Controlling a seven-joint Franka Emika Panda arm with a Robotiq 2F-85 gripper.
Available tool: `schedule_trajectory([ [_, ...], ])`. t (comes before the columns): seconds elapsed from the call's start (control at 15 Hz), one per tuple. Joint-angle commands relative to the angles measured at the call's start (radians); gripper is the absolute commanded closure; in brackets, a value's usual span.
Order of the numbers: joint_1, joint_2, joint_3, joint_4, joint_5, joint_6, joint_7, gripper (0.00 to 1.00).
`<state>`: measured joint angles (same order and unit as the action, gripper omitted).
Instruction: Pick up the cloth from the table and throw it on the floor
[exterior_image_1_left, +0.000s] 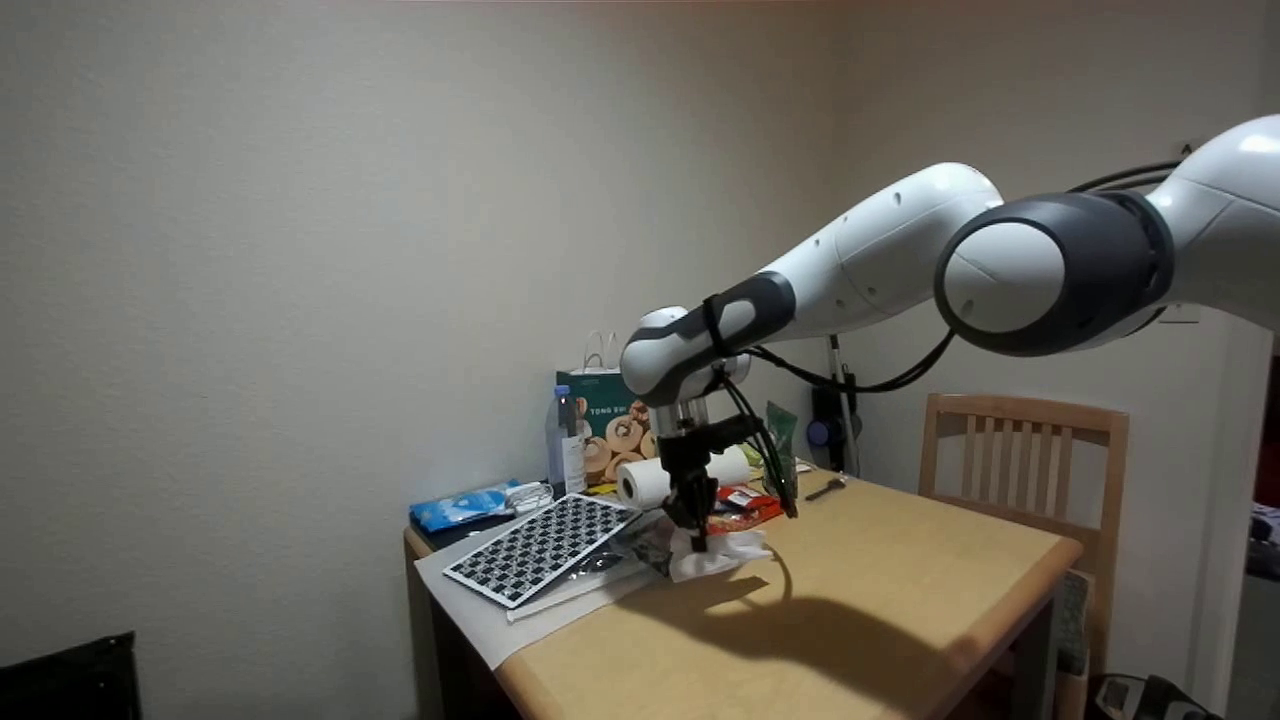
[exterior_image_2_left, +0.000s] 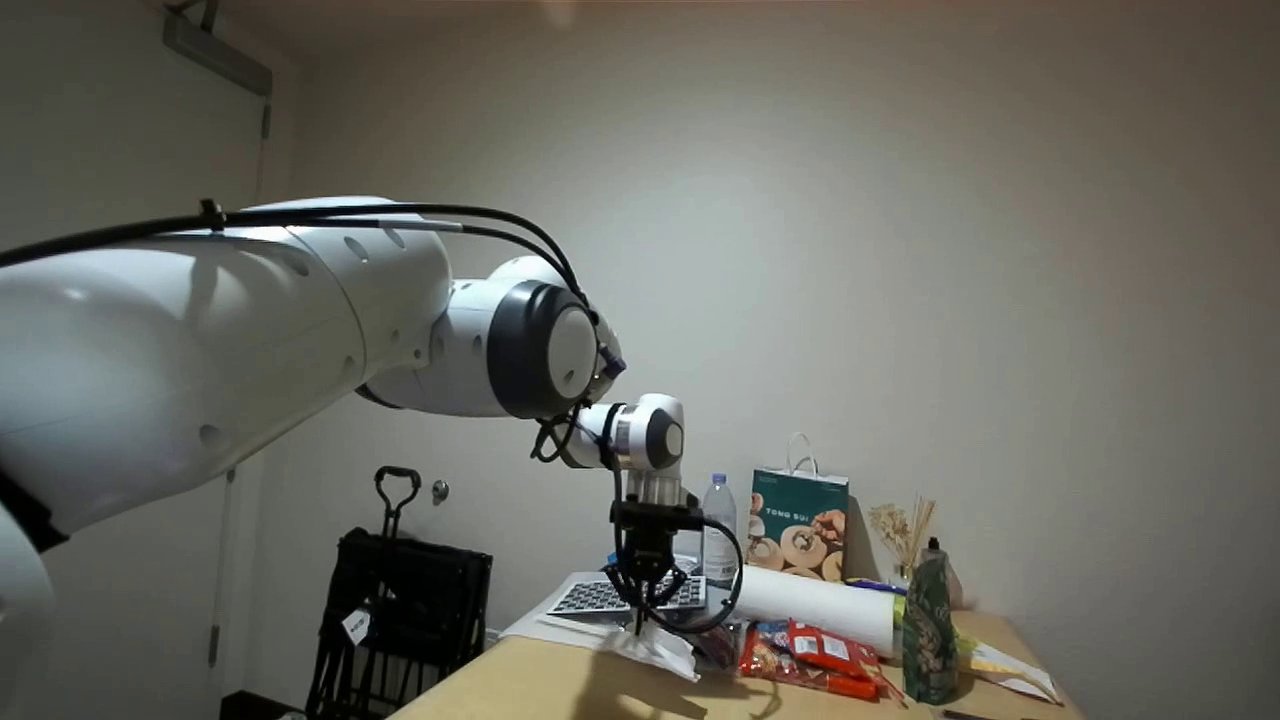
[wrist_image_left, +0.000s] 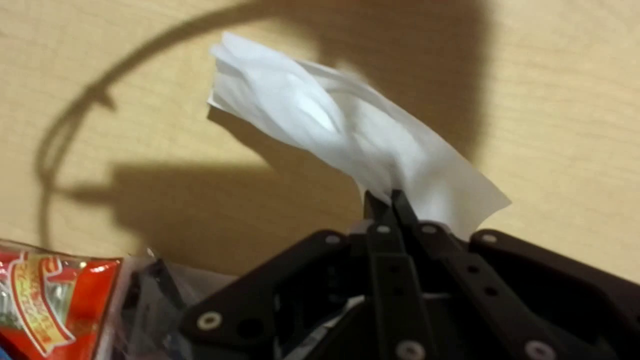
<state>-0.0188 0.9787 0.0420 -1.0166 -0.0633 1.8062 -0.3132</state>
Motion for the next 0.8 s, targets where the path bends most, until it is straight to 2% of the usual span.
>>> schedule_trajectory([
  [0.0, 0.02, -0.007, 0.002, 0.01, -0.011, -0.02, 0.001, 0.95],
  [0.4, 0.043, -0.007, 0.0, 0.016, -0.029, -0.041, -0.002, 0.96],
  [0.73, 0.144, 0.083, 0.026, 0.105, -0.065, -0.201, -0.042, 0.96],
])
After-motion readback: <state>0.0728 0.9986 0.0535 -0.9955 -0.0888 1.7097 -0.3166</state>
